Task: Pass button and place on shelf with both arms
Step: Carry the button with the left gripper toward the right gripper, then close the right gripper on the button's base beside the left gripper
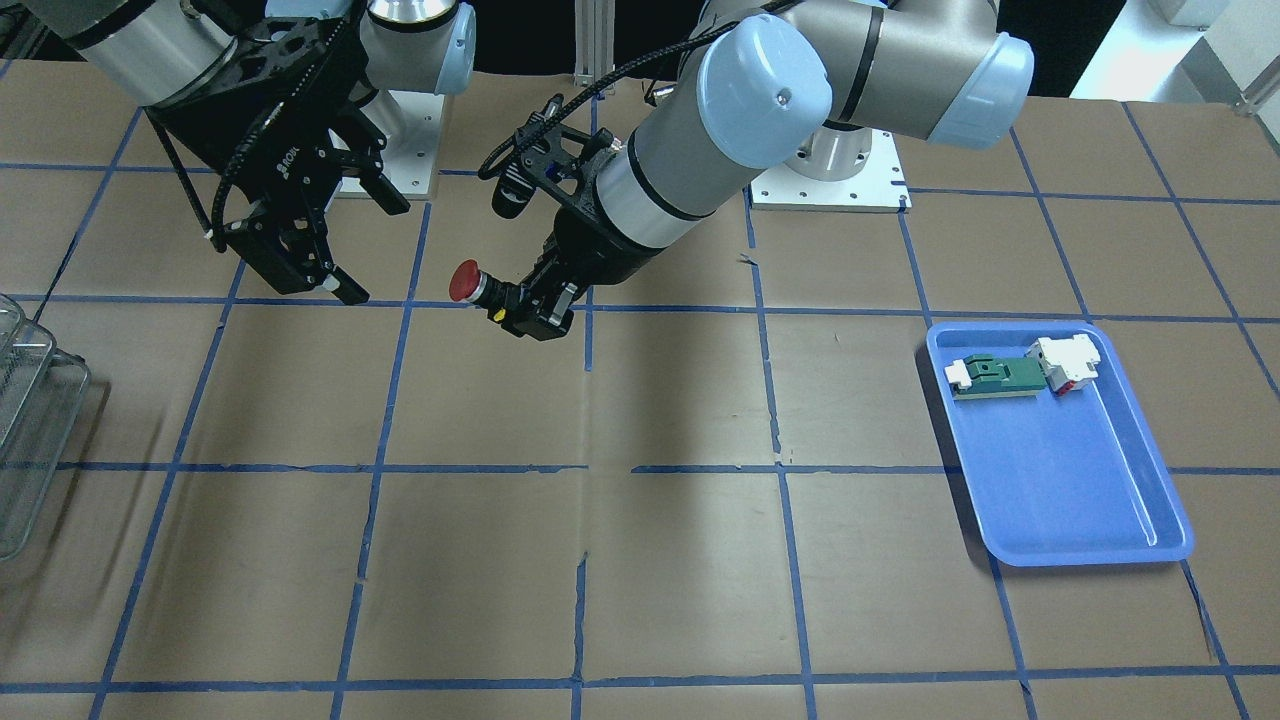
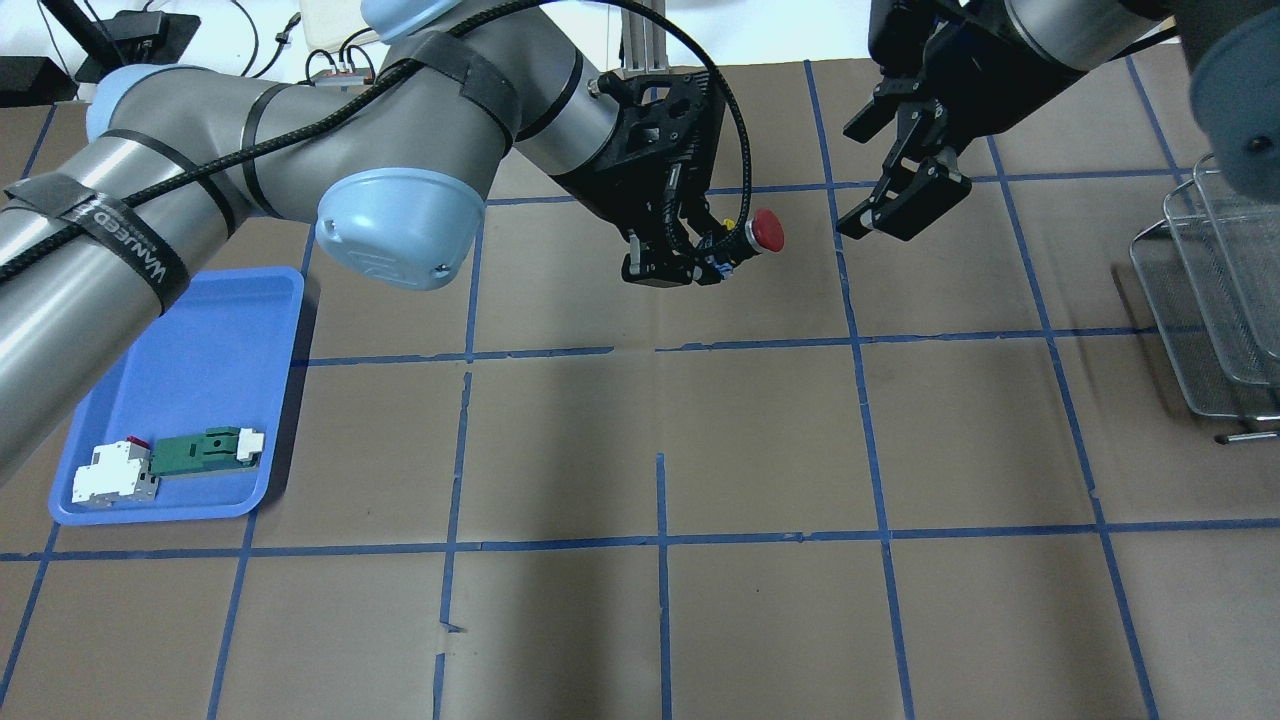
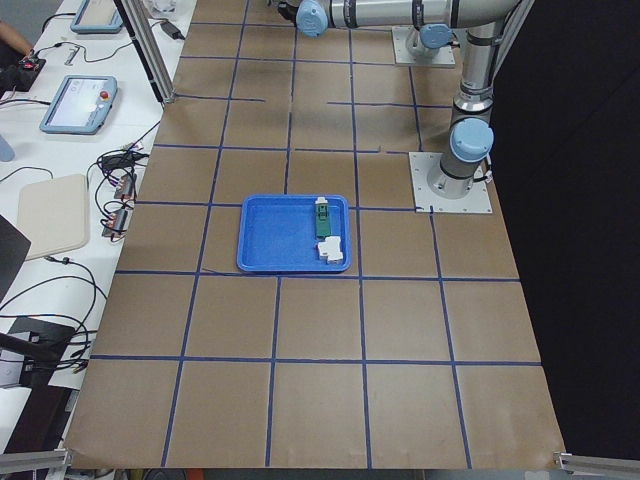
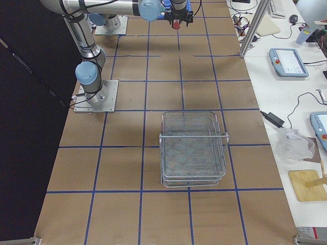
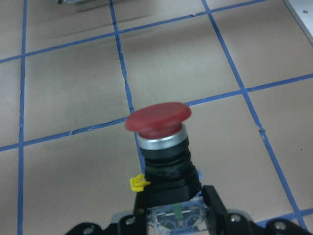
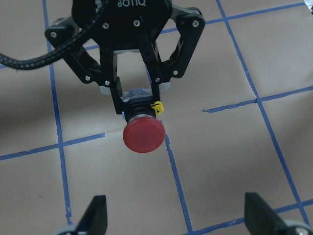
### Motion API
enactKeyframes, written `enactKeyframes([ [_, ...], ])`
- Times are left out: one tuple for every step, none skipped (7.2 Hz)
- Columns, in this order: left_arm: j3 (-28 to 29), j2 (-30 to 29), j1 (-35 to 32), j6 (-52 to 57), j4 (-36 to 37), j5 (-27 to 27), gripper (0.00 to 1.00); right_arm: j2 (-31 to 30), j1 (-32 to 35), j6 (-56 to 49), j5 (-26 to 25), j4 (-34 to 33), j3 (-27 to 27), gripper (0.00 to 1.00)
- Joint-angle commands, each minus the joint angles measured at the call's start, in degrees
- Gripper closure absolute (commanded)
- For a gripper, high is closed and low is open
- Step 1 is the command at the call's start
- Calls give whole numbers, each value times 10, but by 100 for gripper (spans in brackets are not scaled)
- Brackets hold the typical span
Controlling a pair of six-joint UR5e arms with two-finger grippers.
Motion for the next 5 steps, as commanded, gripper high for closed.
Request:
enactKeyframes([
  [3,4,-1,-6,0,-32,100,-1,0,-35,8,2,7,0],
  [3,13,-1,-8,-1,-32,100,-1,3,-72,29,6,10,0],
  [1,18,-1,-17,-1,-32,100,-4,5,-74,31,8,21,0],
  [3,19,-1,-31,0,-34,100,-5,5,-85,31,9,22,0],
  [2,22,-1,-36,0,-34,100,-6,6,-93,39,8,22,0],
])
